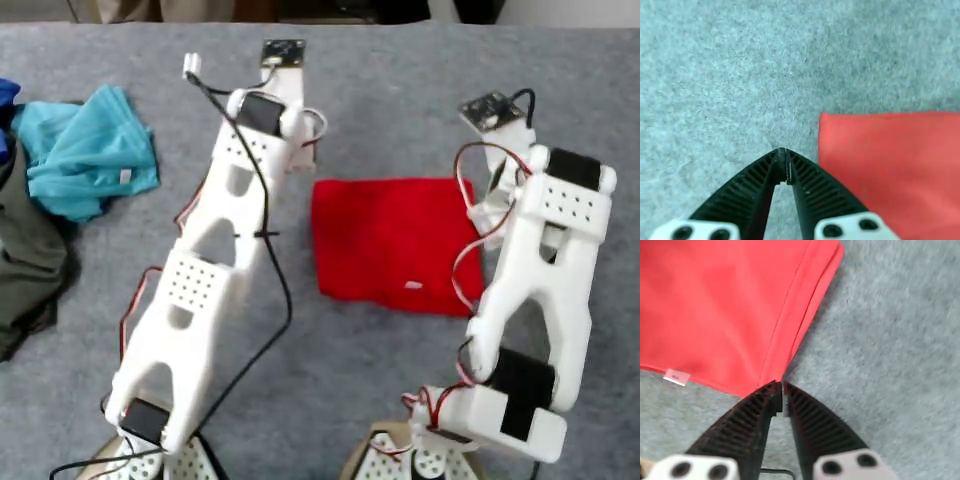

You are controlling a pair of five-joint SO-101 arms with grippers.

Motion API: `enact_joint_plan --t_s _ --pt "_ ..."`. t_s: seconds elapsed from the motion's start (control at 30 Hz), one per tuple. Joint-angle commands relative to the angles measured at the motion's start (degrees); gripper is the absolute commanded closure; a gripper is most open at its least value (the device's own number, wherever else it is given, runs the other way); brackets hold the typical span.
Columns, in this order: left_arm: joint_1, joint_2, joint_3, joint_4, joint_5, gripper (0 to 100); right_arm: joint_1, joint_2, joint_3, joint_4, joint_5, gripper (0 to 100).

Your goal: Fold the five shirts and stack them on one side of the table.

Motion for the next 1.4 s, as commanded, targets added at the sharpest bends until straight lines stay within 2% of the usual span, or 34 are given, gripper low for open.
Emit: enact_joint_plan --t_s 0.0,0.13,0.33,0.47,0.63,0.73,0.83,0.97,1.17,1.37 --pt "0.09 -11.47 8.26 0.97 -1.58 98 -0.22 -1.27 1.01 1.49 -3.08 85.4" --pt "2.99 -25.36 28.22 0.97 -2.02 98 -0.31 -6.55 9.01 0.79 -4.84 76.6" --pt "13.54 -44.53 56.62 -1.93 -2.02 98 -0.66 -10.51 23.08 -8.35 -9.14 76.7" --pt "15.56 -46.99 71.56 -12.31 -2.11 98 -1.89 -7.60 29.14 -16.09 -11.69 76.7" --pt "15.38 -45.23 86.86 -28.40 -1.67 98 -2.07 -0.84 29.58 -19.25 -13.98 76.7" --pt "15.38 -45.23 89.32 -32.62 1.32 98 -1.89 2.42 29.85 -20.92 -13.89 76.7" --pt "14.07 -46.02 85.80 -31.12 4.92 98 -2.15 4.62 29.76 -21.19 -13.45 76.7" --pt "11.69 -48.57 81.93 -29.54 5.71 98 -2.24 6.37 29.67 -22.42 -13.45 77.2" --pt "9.76 -51.56 81.67 -29.63 5.54 98 -2.33 6.90 29.41 -22.33 -13.45 89.2" --pt "8.70 -51.82 81.67 -29.63 5.19 98 -3.56 6.90 29.41 -22.24 -13.45 93.2"
